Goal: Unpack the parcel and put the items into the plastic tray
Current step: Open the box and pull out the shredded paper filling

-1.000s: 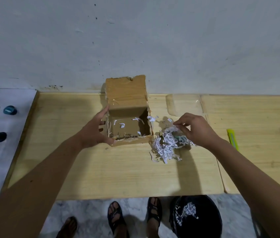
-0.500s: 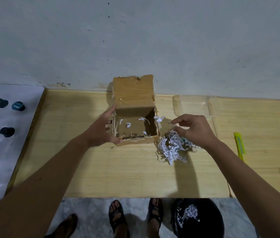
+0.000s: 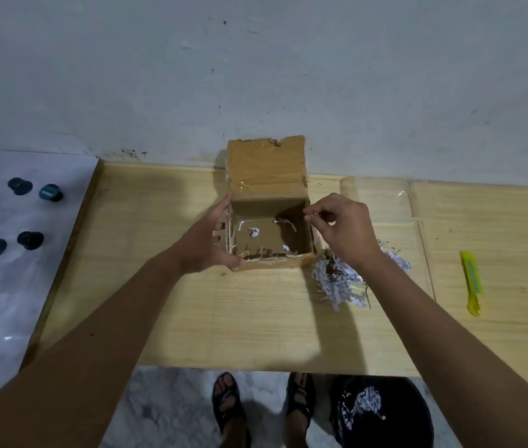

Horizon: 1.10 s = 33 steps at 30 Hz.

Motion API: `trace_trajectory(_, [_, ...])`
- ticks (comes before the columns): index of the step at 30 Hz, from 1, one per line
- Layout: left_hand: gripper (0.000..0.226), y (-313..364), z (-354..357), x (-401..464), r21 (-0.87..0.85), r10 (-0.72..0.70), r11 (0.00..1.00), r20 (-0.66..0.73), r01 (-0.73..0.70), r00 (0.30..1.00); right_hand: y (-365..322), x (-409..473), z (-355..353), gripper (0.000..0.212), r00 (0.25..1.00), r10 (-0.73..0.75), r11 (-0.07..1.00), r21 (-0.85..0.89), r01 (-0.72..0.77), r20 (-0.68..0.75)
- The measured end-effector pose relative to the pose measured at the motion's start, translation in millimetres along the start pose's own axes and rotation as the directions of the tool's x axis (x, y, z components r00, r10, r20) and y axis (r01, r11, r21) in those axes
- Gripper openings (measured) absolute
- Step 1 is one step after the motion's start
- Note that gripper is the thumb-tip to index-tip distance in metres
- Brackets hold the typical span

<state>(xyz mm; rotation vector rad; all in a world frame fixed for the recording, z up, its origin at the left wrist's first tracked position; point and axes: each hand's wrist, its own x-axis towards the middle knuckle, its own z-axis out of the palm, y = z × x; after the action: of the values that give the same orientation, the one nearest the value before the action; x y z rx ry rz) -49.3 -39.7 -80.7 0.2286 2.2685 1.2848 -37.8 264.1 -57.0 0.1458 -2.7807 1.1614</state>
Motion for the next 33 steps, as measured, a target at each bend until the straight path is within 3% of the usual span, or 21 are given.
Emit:
trace_trajectory(5, [0.147, 6.0, 1.0, -2.1, 0.012, 0.032, 0.999, -0.003, -0.032, 0.999, -22.9, 17.8, 22.9, 0.022, 0.966, 0.065, 0.978, 0.178, -0.112, 0.25])
trace_trajectory(15, [0.149, 8.4, -0.7, -7.2, -0.036, -0.008, 0.999, 0.007, 0.008, 1.0, -36.4, 52.3, 59.6, 0.071, 0.751, 0.205, 0.974, -0.204, -0.095, 0.628])
trace_trajectory(17, [0.147, 8.3, -0.2, -8.1, -0.048, -0.017, 0.999, 0.008, 0.017, 1.0, -36.9, 53.7, 63.8, 0.071, 0.736, 0.215, 0.973, -0.208, -0.104, 0.641])
trace_trajectory(25, [0.143, 10.2, 1.3, -8.4, -0.067, -0.044, 0.997, -0.003, 0.043, 0.999, -32.7, 44.5, 80.9, 0.051, 0.805, 0.189, 0.969, -0.241, -0.059, 0.562])
trace_trajectory(28, [0.143, 11.2, 1.2, -9.2, -0.067, -0.053, 0.996, 0.001, 0.053, 0.999, -28.3, 39.0, 87.6, 0.052, 0.809, 0.187, 0.98, -0.165, -0.113, 0.557])
trace_trajectory(33, [0.141, 13.9, 1.2, -10.8, -0.053, -0.038, 0.998, 0.002, 0.038, 0.999, -25.3, 37.9, 92.5, 0.036, 0.815, 0.098, 0.99, 0.029, -0.139, 0.572])
